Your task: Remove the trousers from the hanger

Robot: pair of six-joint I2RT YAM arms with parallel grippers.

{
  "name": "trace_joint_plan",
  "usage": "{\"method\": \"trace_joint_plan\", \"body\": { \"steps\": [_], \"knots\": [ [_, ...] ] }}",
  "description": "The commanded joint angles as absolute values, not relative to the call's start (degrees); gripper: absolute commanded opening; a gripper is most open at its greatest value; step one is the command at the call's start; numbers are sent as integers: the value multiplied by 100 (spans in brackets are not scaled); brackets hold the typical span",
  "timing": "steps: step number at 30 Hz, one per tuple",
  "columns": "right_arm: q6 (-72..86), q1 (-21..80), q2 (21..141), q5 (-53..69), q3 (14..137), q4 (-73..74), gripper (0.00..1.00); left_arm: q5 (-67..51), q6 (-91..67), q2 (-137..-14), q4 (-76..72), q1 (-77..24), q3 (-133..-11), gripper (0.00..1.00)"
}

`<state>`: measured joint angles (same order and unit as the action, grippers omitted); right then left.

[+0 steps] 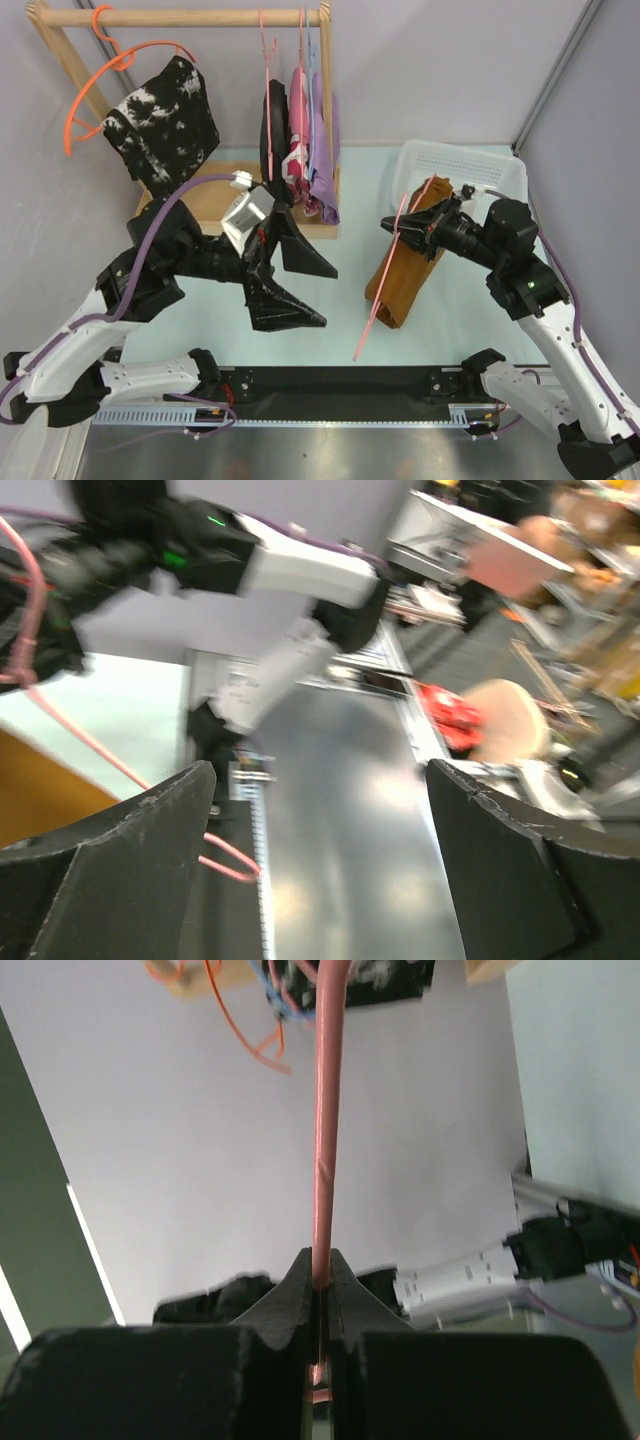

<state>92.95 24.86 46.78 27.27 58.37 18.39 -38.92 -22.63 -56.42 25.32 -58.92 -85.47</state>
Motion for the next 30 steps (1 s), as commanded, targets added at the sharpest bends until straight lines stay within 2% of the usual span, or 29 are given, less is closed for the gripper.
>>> {"method": "trace_joint_plan", "body": {
  "steps": [1, 6, 13, 20, 24, 27, 30],
  "knots": [
    [8668, 2478, 4851, 4639, 6705, 844, 0, -5133, -3065, -5853, 1899, -5854, -8200, 91],
    [8455, 2479, 5062, 5395, 6996, 168, 0, -5168, -3786, -6117, 1118, -5854, -7868, 89],
    [8420, 2557, 5352, 5590, 7014, -597, 0, -4510, -4965, -6425, -333, -5915, -7357, 84],
    [8534, 2566, 5581, 5459, 7058, -755, 0, -3622, -4667, -6460, -53, -5941, -7383, 77],
    [8893, 2602, 5573, 5169, 6961, -730, 0, -3060, -4361, -6504, 271, -6012, -7374, 73],
    [9622, 2689, 5459, 4879, 6549, -1264, 0, -2418, -4132, -6460, 562, -6152, -7296, 73],
    [9748, 2698, 5405, 4676, 6424, -1258, 0, -2031, -4052, -6346, 580, -6205, -7137, 67]
  ]
}}
